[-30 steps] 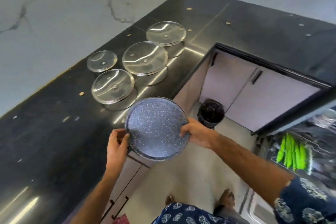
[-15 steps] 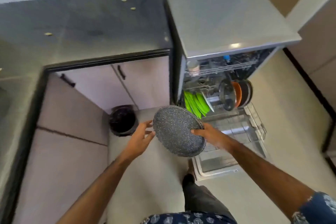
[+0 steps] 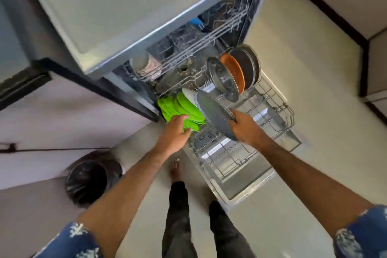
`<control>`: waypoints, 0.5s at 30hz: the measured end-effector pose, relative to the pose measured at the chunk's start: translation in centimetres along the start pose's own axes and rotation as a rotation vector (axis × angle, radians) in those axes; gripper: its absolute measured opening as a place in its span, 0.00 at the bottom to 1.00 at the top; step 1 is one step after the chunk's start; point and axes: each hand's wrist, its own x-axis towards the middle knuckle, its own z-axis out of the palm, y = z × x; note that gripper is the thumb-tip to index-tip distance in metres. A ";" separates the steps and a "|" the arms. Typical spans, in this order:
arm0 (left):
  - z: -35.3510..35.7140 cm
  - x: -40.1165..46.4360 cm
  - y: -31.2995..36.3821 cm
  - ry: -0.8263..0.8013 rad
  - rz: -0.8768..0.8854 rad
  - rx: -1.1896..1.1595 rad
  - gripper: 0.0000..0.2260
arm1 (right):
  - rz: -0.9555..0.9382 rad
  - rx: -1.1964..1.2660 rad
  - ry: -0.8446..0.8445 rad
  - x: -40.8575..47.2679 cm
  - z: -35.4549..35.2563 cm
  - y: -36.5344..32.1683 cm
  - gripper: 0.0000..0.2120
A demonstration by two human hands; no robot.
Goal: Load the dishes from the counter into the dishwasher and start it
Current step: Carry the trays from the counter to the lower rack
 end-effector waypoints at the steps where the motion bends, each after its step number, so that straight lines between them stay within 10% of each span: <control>1: 0.7 2.0 -0.7 0.015 0.031 0.054 0.22 | -0.029 -0.052 0.032 1.9 0.3 0.7 0.15; 15: 6.5 16.7 -8.9 0.025 0.026 0.572 0.35 | -0.175 -0.556 0.113 20.7 9.0 2.2 0.15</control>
